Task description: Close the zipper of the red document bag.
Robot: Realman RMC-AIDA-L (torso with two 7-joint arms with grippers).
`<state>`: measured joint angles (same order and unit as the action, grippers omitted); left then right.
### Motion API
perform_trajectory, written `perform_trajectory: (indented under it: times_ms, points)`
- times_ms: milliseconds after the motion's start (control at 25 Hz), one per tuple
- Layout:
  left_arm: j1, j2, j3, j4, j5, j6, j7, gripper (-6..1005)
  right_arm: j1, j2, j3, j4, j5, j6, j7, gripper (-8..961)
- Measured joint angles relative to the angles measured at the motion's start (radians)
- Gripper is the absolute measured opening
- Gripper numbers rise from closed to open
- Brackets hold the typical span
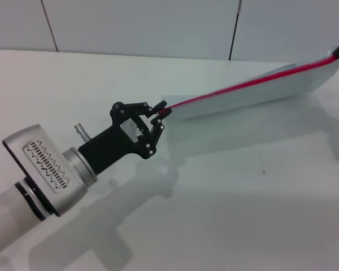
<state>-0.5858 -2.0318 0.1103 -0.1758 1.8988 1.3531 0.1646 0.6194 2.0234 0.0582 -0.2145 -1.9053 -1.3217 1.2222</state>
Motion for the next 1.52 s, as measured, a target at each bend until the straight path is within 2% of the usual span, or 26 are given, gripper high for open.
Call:
perform_trajectory:
  times_ms: [160, 400, 520, 720, 840, 960, 1000, 1200, 1520]
  points:
    - [0.0, 0.0, -0.007, 0.0, -0.003, 0.0, -0.001, 133, -0.014, 0.004, 0.062, 0.006, 0.002, 0.005, -0.046, 182]
    - [0.007, -0.002, -0.009, -0.005, -0.053, 0.003, -0.002, 168, -0.047, 0.008, 0.179, 0.08, 0.003, -0.084, -0.27, 290]
    - [0.01, -0.002, -0.009, -0.006, -0.061, 0.009, -0.004, 255, -0.062, 0.01, 0.218, 0.142, 0.003, -0.127, -0.424, 343]
    - [0.012, -0.002, -0.009, -0.016, -0.103, 0.022, -0.005, 404, -0.071, 0.011, 0.226, 0.201, 0.003, -0.164, -0.582, 590]
    - [0.02, -0.002, -0.009, -0.018, -0.148, 0.047, -0.008, 508, -0.073, 0.012, 0.222, 0.227, 0.001, -0.18, -0.671, 591]
    - [0.04, 0.0, -0.009, -0.018, -0.212, 0.138, -0.043, 611, -0.079, 0.014, 0.221, 0.275, 0.0, -0.181, -0.81, 591]
    - [0.051, 0.002, -0.009, -0.015, -0.242, 0.191, -0.072, 631, -0.083, 0.014, 0.222, 0.29, 0.0, -0.181, -0.85, 591]
    - [0.067, 0.007, -0.009, -0.008, -0.295, 0.238, -0.114, 729, -0.1, 0.017, 0.227, 0.355, 0.001, -0.183, -1.024, 591]
    - [0.082, 0.008, -0.009, 0.007, -0.344, 0.28, -0.186, 730, -0.113, 0.018, 0.227, 0.414, 0.002, -0.185, -1.157, 591]
